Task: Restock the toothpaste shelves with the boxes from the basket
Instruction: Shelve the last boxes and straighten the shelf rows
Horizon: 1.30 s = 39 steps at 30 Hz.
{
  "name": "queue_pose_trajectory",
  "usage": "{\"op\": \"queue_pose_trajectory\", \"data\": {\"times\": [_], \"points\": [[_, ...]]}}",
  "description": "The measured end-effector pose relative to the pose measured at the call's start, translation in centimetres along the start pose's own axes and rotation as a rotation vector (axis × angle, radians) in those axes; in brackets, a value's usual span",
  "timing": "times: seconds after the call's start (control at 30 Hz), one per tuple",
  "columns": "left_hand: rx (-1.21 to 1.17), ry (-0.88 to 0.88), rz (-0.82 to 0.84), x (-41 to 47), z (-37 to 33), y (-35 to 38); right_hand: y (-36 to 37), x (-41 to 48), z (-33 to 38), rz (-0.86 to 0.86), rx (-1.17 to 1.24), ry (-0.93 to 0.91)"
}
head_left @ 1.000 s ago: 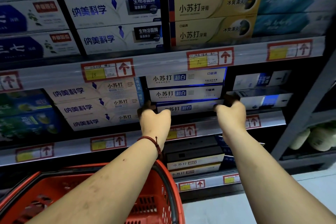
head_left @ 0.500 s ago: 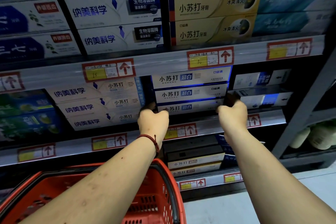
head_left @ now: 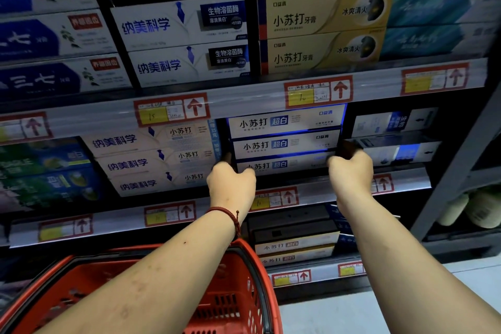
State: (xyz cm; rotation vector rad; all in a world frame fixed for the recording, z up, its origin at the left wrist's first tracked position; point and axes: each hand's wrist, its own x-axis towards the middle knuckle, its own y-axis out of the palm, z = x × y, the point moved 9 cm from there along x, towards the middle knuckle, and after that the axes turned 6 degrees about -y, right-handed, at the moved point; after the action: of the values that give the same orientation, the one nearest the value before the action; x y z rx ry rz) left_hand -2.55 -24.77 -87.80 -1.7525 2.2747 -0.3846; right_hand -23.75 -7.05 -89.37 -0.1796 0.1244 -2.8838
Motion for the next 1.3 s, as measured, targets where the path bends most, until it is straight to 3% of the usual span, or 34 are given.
{"op": "queue_pose_trajectory", "data": {"times": [0.17,0.33,0.6,0.8,1.07,1.3], "points": [[-0.036,0.132,-0.026,-0.7,-2.1,-1.3,0.0,0.2,3.6,-0.016,-0.047,-0.195],[-0.040,0.178,-0.022,-1.2,-3.3,-1.5,0.2,0.2,4.1,-0.022,-0.029,-0.172],[-0.138,-0.002,0.014,-0.1,-2.9,-0.9,-0.4,0.6,4.1,-0.059,-0.098,-0.147],[-0.145,-0.013,0.015,0.3,-2.7,-1.0,-0.3,0.3,4.1,-0.034,-0.122,-0.146],[-0.043,0.005,0.061,-0.5,-3.2,-2.0,-0.2,-1.3,5.0,0.041,-0.309,-0.164],[0.153,0.116,0.103,-1.2,-1.5,-9.3,3.0,-7.6,7.6,0.205,-0.402,-0.200]]}}
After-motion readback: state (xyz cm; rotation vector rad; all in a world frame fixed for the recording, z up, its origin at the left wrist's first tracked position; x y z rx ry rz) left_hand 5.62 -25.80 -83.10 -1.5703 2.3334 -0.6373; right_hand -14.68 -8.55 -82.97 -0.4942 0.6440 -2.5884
